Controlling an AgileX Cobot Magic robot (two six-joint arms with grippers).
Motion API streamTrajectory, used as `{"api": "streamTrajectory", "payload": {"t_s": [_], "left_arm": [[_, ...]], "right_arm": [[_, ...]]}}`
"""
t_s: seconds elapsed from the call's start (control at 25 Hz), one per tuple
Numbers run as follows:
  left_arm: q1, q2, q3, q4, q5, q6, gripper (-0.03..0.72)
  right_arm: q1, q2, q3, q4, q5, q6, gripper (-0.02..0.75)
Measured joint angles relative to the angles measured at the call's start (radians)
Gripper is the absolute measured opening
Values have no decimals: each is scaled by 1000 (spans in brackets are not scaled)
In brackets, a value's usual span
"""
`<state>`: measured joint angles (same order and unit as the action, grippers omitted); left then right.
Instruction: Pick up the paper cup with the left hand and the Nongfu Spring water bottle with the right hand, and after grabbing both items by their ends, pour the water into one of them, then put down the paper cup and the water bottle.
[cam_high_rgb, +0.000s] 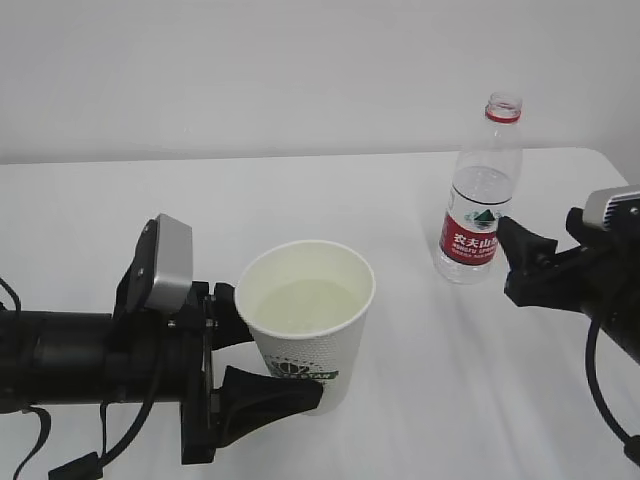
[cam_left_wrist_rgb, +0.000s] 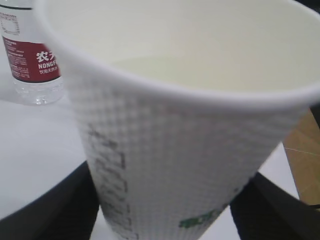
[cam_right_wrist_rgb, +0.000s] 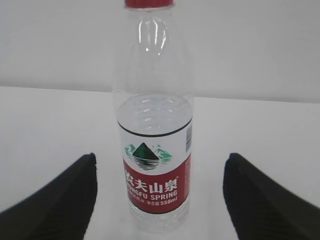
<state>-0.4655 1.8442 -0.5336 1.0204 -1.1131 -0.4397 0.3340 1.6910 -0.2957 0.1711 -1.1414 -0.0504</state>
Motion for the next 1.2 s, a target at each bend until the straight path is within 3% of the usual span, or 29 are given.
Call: {"api": "streamTrajectory", "payload": {"t_s": [0.76,1.2], "left_arm": [[0,0,0,-23,0,0,554],[0,0,0,-110,0,0,554]], "right_arm": [[0,-176,126,0,0,-2,594],[0,-188,139,-22,0,-2,594]]}}
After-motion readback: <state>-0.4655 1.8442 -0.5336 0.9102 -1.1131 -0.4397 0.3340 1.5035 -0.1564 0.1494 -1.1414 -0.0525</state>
